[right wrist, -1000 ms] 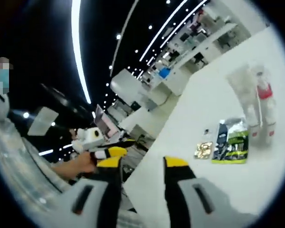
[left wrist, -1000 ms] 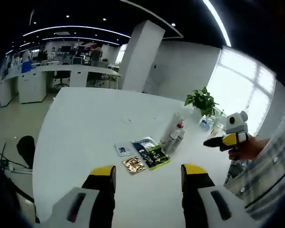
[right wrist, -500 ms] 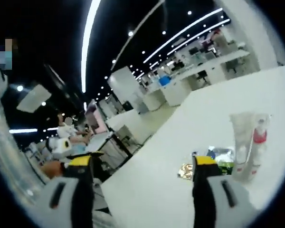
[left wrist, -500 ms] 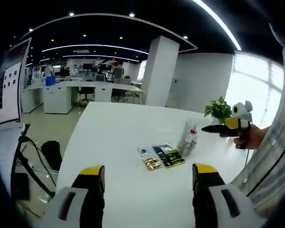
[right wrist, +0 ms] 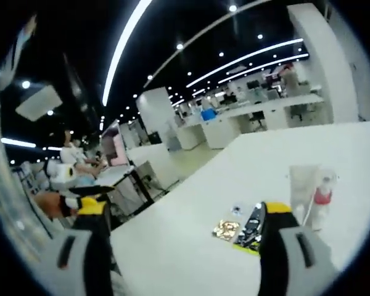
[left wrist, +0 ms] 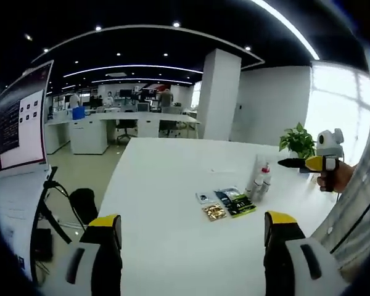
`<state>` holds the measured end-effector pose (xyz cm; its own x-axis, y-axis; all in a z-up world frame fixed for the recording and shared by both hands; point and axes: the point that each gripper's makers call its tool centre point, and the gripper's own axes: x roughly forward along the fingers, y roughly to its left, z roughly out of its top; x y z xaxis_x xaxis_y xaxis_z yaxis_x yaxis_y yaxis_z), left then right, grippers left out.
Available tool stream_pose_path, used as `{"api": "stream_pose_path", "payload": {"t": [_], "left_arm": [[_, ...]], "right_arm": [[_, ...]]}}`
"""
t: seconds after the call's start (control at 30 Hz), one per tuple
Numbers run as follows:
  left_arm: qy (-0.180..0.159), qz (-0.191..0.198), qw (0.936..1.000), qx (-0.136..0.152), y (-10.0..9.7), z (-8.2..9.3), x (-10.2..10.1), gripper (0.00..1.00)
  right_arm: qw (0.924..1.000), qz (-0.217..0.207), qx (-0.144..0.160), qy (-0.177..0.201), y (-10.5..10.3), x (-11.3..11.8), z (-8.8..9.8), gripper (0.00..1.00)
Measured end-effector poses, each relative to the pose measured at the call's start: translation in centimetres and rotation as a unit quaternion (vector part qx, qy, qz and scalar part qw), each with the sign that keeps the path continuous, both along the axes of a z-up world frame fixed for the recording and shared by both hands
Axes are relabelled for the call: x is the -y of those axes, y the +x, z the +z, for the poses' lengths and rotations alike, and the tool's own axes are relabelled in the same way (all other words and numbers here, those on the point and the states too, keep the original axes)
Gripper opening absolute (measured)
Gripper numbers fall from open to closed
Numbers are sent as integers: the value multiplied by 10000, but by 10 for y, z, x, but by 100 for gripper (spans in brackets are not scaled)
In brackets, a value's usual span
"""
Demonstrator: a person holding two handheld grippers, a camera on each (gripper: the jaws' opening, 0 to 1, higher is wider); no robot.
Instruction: Arrange the skincare products in the storage area until every visible bottle or jar stands upright without overlapping.
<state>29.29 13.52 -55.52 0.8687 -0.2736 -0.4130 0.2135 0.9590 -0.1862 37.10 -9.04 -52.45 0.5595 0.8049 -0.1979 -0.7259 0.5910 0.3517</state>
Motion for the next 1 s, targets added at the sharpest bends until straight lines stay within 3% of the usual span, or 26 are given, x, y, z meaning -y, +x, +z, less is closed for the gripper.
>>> {"api": "stream_pose_path", "payload": {"t": [0.27, 0.53, 1.0], "left_arm": [[65, -113, 9999, -45, 2, -3, 4, 100], [116, -202, 9997, -42, 4, -3, 7, 100], [113, -319, 9994, -39, 16, -2, 12, 100]], "right_arm": [[9997, -216, 87, -23, -4, 12, 0, 99], [9990, -446, -16, -13, -13, 26, -9, 99], [9974, -713, 122, -1, -15, 40, -3, 99]]}}
